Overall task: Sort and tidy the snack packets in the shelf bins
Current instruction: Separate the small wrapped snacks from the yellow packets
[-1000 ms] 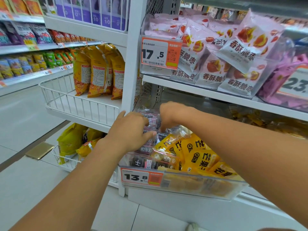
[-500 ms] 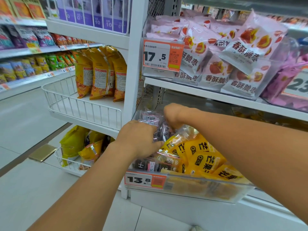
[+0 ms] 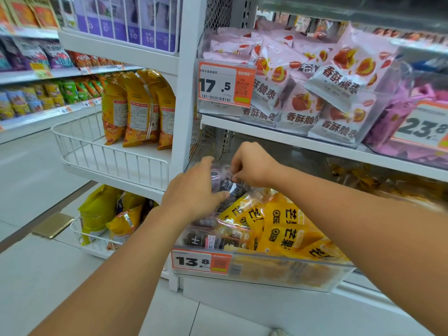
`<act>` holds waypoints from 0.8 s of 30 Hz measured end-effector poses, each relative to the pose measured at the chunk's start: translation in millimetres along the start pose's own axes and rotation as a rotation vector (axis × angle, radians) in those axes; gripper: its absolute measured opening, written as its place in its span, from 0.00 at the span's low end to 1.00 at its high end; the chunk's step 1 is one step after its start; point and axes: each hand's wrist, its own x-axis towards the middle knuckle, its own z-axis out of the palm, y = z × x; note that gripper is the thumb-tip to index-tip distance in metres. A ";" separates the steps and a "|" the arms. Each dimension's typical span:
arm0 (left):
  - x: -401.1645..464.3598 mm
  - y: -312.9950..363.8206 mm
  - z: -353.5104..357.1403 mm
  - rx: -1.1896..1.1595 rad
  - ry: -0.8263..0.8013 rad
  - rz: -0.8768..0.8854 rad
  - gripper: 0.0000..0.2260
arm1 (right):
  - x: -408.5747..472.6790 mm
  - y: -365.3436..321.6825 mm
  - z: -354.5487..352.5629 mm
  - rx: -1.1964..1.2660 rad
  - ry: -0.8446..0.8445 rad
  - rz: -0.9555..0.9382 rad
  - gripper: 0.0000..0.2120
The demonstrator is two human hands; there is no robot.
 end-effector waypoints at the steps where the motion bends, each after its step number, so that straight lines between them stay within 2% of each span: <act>1: 1.3 -0.7 1.2 0.003 -0.003 0.005 0.39 | -2.6 -1.0 1.9 0.044 -0.001 -0.014 0.03; 3: 2.0 -1.1 3.3 0.045 -0.010 0.047 0.35 | -6.9 -3.8 4.3 0.127 0.001 -0.035 0.05; 8: 4.0 -3.2 3.9 -0.082 0.059 0.009 0.08 | -10.0 -6.6 -1.7 0.285 -0.135 -0.023 0.12; 9: 4.3 -4.1 3.8 -0.111 0.083 0.001 0.05 | -7.9 -5.5 -5.6 0.276 -0.163 -0.015 0.14; 13: 2.3 -7.0 2.7 -0.094 0.097 0.020 0.12 | 3.0 -1.7 -15.3 -0.076 -0.365 0.018 0.18; 16: 2.2 -11.3 -0.7 -0.073 0.031 0.037 0.12 | 11.6 5.7 -0.8 -0.248 -0.403 0.040 0.14; 18: 1.5 -13.4 -2.3 -0.054 0.041 0.058 0.12 | 16.0 10.3 12.4 -0.290 -0.437 0.060 0.11; 21: -0.8 -14.3 -4.4 -0.078 0.074 0.058 0.12 | 24.7 16.1 27.4 -0.273 -0.433 0.103 0.12; 24: -0.5 -14.9 -6.7 -0.083 0.085 0.074 0.10 | 29.1 19.7 27.9 -0.232 -0.302 0.154 0.10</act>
